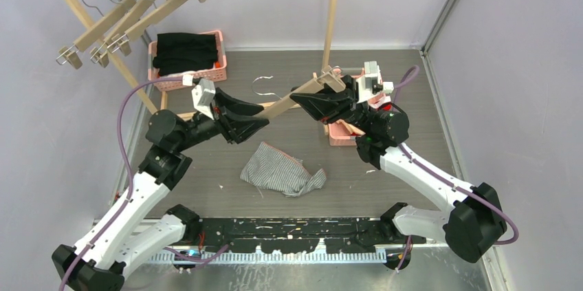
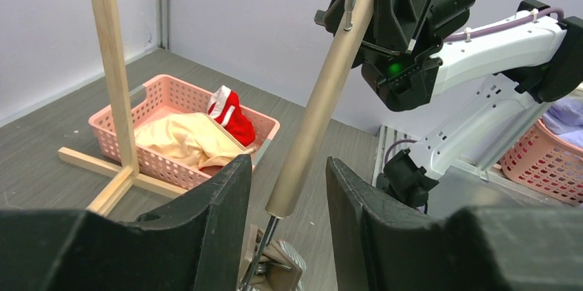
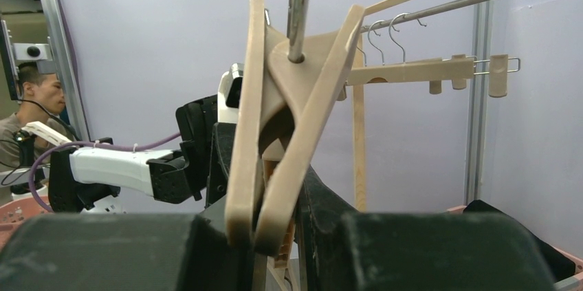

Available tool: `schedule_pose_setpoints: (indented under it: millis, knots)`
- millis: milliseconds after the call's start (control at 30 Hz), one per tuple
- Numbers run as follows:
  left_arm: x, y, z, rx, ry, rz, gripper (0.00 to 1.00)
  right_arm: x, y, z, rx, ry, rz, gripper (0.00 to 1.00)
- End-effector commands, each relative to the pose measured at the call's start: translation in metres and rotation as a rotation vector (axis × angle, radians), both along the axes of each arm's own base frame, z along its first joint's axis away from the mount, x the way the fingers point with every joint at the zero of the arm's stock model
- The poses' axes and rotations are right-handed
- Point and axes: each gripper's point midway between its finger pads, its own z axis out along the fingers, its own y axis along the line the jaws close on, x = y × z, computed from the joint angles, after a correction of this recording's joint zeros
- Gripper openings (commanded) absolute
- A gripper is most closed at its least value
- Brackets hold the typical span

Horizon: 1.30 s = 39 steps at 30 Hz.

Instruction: Remove the underwear clipped to the hanger

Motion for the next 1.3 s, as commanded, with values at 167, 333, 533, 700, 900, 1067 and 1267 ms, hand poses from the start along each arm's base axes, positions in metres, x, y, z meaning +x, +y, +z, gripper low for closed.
schedule_pose_setpoints:
  millis: [167, 333, 533, 700, 900, 1067, 1267]
  knots:
    - [-0.01, -0.003, 0.024, -0.038, -0.076, -0.053, 0.39, -0.014, -0.006, 0.019, 0.052, -0.054, 0.01, 0.01]
    - [-0.011, -0.005, 0.027, -0.038, -0.086, -0.069, 0.01, -0.015, -0.004, 0.018, 0.05, -0.049, 0.015, 0.01]
    - [-0.014, -0.001, 0.038, -0.054, -0.086, -0.056, 0.0, -0.01, -0.003, 0.013, 0.034, -0.026, -0.003, 0.08]
    - [-0.021, 0.008, 0.048, -0.061, -0.079, -0.021, 0.0, -0.005, -0.003, 0.004, 0.005, -0.012, -0.041, 0.59]
    - [-0.024, 0.025, 0.054, -0.006, -0.069, 0.079, 0.0, 0.003, 0.004, -0.019, -0.107, 0.015, -0.076, 0.69]
    - [-0.01, 0.053, 0.038, 0.154, 0.028, 0.27, 0.0, 0.031, 0.009, -0.072, -0.323, 0.109, -0.228, 0.7]
    - [0.02, 0.102, -0.006, 0.414, 0.181, 0.57, 0.0, 0.04, 0.016, -0.169, -0.667, 0.226, -0.403, 0.72]
